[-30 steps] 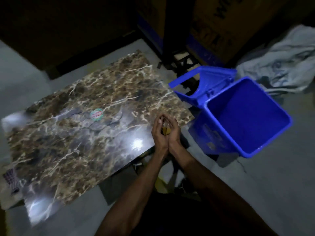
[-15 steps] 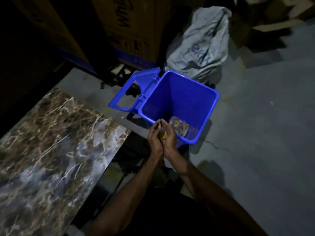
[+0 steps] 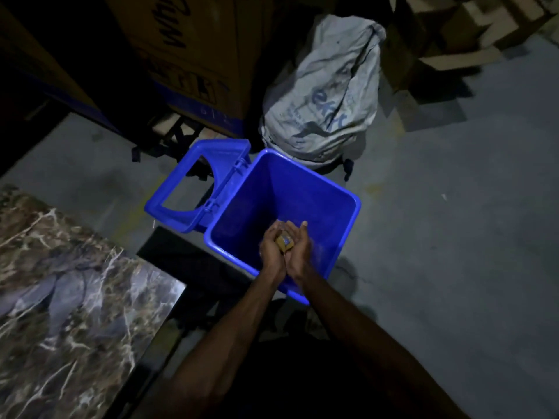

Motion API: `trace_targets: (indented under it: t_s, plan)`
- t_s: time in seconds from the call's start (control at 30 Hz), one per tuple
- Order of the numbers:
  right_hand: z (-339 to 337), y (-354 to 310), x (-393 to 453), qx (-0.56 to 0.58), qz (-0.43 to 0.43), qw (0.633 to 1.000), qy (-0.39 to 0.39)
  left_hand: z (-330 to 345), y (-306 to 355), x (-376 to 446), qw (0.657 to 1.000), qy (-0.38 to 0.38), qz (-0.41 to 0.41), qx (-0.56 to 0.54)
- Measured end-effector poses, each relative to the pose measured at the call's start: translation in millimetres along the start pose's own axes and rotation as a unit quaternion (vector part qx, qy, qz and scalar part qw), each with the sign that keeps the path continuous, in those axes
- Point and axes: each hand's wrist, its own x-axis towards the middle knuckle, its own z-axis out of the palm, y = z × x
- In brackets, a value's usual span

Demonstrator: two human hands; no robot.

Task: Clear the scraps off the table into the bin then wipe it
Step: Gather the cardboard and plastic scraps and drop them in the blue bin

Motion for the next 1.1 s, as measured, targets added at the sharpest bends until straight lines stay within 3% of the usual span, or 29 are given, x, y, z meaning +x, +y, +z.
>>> trace_targets:
  t_s: [0.07, 0.17, 0.4, 0.47, 0.63, 0.73, 0.9, 1.1]
  plan:
    - [-9.4, -0.9, 32.5, -0.025, -0.004, 0.999, -0.024, 34.8, 6.3, -18.5, 0.967, 0.154, 0.064, 0.194]
    - [-11.8, -12.5, 62.9, -0.092, 0.005, 0.995, -0.043, 40.3, 13.6, -5.3, 0.984, 0.125, 0.044, 0.120]
    - [-56.8, -29.4, 113.7, -0.193, 0.048, 0.975, -0.102, 31.2, 5.4, 8.6, 0.925, 0.271, 0.137, 0.230]
    - [-40.3, -81.4, 64.6, -0.263, 0.050, 0.957, -0.111, 31.4, -8.9, 4.1, 0.922, 0.293, 0.144, 0.208]
    - [-58.9, -100.7, 83.9, -0.375, 0.043, 0.912, -0.163, 19.5, -54.6, -2.0, 0.924, 0.321, 0.181, 0.098]
    - [-78.6, -79.7, 116.0, -0.443, 0.022, 0.877, -0.184, 16.5, -71.9, -11.8, 0.922, 0.321, 0.207, 0.062]
    - [-60.0, -95.9, 58.5, -0.534, -0.049, 0.796, -0.282, 5.8, -75.9, -41.1, 0.904, 0.334, 0.261, 0.062]
    - [-57.8, -57.2, -3.2, -0.582, -0.129, 0.683, -0.422, -28.5, -83.7, -97.5, 0.870, 0.329, 0.343, 0.134]
